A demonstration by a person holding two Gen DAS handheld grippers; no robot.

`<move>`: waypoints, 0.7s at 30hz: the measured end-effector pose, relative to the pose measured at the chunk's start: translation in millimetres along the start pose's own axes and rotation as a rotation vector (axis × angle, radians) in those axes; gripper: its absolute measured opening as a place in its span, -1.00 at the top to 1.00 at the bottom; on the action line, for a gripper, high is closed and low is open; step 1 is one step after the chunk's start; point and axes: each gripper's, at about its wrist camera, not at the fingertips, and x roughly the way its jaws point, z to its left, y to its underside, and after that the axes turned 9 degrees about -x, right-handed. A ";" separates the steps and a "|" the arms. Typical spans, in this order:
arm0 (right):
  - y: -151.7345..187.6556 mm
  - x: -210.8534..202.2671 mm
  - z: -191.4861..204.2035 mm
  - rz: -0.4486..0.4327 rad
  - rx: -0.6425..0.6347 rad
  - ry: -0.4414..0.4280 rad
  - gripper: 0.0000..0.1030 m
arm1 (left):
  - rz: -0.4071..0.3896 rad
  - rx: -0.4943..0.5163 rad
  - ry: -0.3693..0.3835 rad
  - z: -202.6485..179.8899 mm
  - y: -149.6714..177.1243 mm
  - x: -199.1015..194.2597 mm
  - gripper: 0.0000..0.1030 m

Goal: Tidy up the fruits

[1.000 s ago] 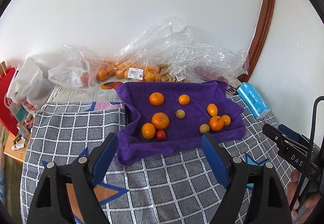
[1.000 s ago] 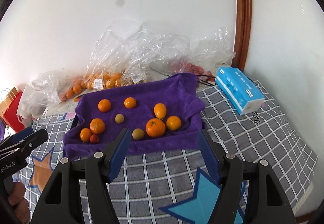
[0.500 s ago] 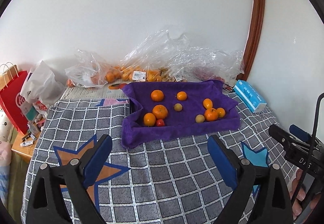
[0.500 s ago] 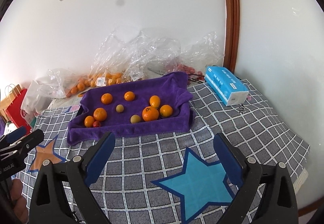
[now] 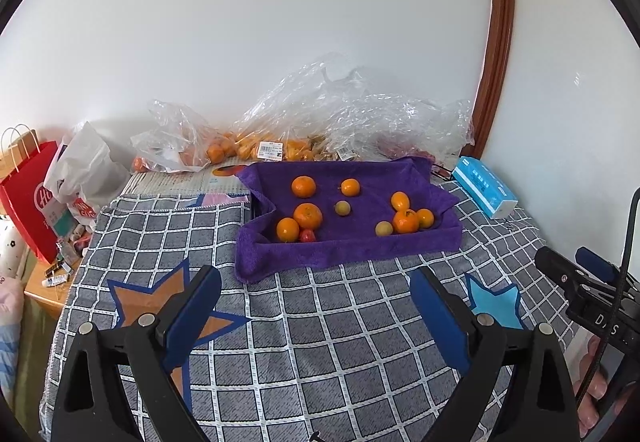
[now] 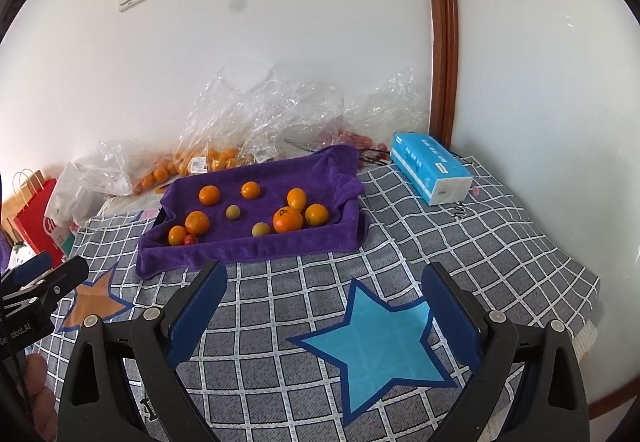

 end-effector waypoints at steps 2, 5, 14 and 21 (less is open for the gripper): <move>0.4 -0.3 0.8 0.003 -0.005 0.001 -0.88 | 0.000 -0.002 -0.003 -0.2 0.2 -0.1 -0.86; 0.8 -0.9 1.1 0.002 -0.008 0.005 -0.88 | 0.004 0.000 -0.003 -2.2 1.0 -1.4 -0.86; 2.0 -2.3 -0.5 0.002 -0.004 0.010 -0.88 | 0.003 -0.004 -0.004 -0.3 0.4 -3.5 -0.86; 2.8 -3.6 0.6 0.004 -0.010 0.013 -0.88 | 0.006 -0.018 -0.004 1.1 1.1 -4.0 -0.86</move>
